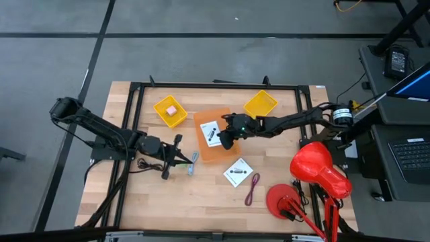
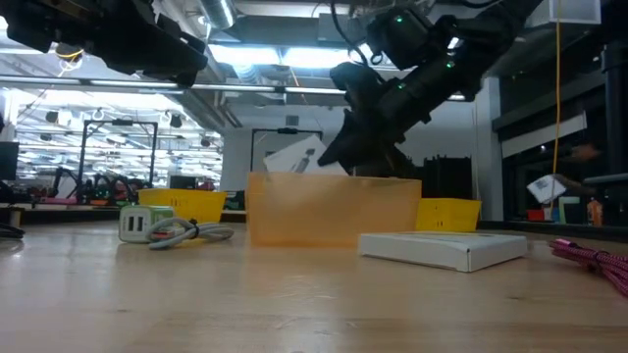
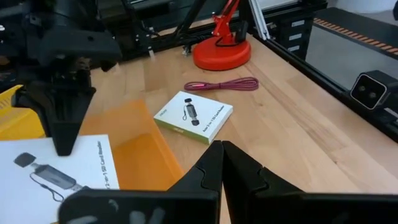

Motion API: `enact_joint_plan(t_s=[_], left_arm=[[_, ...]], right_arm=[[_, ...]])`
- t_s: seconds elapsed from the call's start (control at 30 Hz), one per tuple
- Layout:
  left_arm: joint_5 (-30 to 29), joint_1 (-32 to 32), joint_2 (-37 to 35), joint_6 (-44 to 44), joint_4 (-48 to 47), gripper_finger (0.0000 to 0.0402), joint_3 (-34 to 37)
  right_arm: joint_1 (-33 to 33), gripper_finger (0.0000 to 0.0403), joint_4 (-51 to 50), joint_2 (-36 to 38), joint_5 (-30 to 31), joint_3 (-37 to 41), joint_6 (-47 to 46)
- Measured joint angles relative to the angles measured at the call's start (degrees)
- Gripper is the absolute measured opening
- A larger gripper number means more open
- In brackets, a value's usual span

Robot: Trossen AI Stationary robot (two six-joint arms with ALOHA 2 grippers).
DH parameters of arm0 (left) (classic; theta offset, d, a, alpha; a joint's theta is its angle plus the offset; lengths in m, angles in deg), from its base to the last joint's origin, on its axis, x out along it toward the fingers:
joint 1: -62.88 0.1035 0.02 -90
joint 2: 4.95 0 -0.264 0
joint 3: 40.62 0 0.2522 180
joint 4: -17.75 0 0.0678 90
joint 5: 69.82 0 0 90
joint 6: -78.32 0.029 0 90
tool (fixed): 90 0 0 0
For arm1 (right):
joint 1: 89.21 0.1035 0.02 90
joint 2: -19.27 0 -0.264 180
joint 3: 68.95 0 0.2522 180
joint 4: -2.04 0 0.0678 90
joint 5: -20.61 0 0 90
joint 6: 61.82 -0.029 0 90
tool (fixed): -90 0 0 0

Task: Pick and place items into bin
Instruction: Put the bottom card reader box into the orange bin

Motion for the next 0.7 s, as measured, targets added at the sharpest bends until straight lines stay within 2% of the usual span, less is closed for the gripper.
enact_joint_plan(t_s=[0.17,0.47,0.7], left_arm=[[0.0,0.0,0.0,0.4,0.0,0.0002,0.0],[0.0,0.0,0.0,0.4,-0.5,0.0002,0.0],[0.0,-0.1,0.0,0.4,-0.4,0.0002,0.0]], right_arm=[[-0.2,0.0017,-5.0,-1.7,-0.6,-2.9,1.4],[-0.3,0.0017,-5.8,-2.6,-0.7,-3.9,1.5],[-0.4,0.0073,-6.1,-2.6,-0.7,-3.9,1.6]])
